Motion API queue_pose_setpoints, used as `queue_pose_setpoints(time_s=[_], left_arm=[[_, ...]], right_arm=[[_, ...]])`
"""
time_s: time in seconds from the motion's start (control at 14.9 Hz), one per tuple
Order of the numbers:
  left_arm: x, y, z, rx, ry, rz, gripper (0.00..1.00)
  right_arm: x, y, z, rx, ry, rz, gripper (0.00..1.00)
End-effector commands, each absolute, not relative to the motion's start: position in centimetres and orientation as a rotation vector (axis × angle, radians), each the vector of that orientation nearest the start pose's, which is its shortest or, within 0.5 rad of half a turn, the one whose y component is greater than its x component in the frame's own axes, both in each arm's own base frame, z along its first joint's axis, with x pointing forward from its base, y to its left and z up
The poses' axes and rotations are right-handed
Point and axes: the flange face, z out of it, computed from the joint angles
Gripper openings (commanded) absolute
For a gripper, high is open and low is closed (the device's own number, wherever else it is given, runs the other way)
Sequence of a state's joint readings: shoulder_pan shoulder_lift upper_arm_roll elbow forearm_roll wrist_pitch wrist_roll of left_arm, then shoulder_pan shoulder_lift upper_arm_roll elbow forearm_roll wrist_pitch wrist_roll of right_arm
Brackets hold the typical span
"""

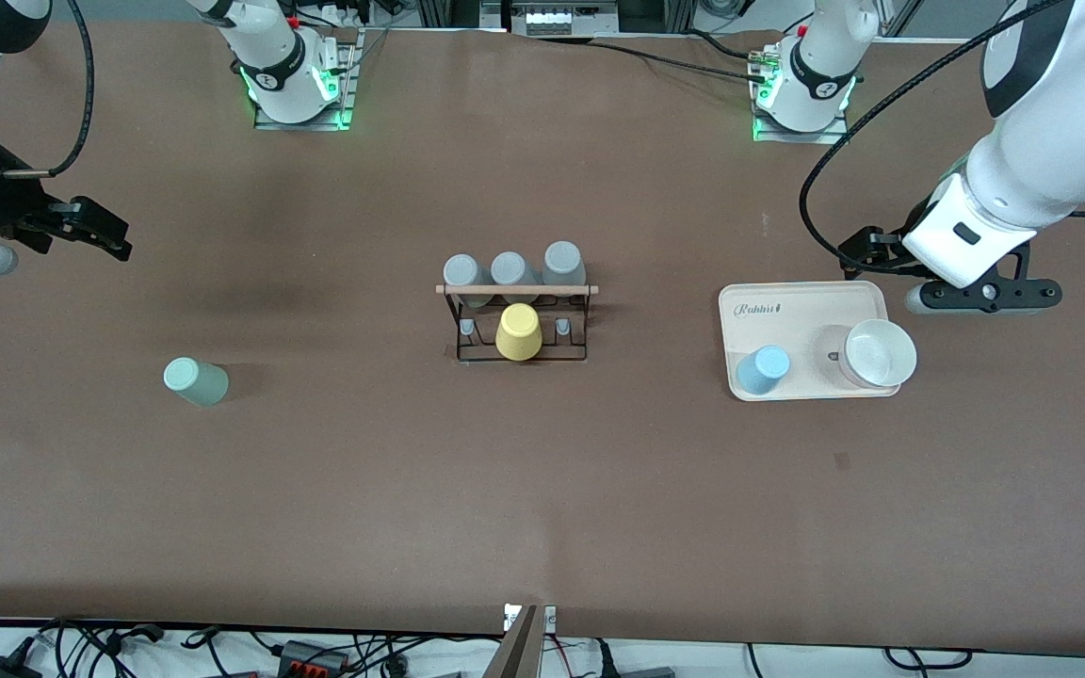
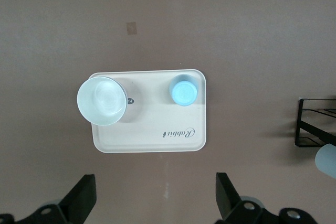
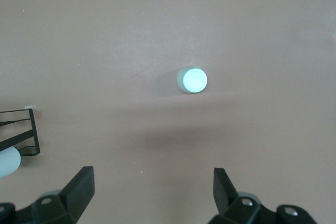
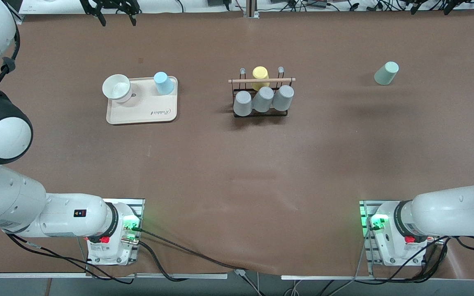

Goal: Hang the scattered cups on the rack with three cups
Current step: 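Reach the left gripper down toward the light-blue cup on the tray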

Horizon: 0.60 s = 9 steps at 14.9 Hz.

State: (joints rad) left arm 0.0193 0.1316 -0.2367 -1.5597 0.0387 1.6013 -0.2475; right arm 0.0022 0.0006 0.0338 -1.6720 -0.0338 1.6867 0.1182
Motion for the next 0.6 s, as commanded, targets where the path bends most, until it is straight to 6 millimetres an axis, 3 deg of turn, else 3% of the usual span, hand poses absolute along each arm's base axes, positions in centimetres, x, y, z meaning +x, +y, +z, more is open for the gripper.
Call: queue_pose_setpoints(time_s=[0.0,0.54], left_arm=[[57.58,-11.16,56.83,-3.104,-0.013,0.120,1.00],[57.80,-11.00,56.46,-3.106,-0.020,0.130,1.00]], right_arm=[[56.17,1.69,59.30,-3.159,0.099,-0.017,1.00],[56.04,1.94,59.19,-3.161,0.101,-0.005,1.00]])
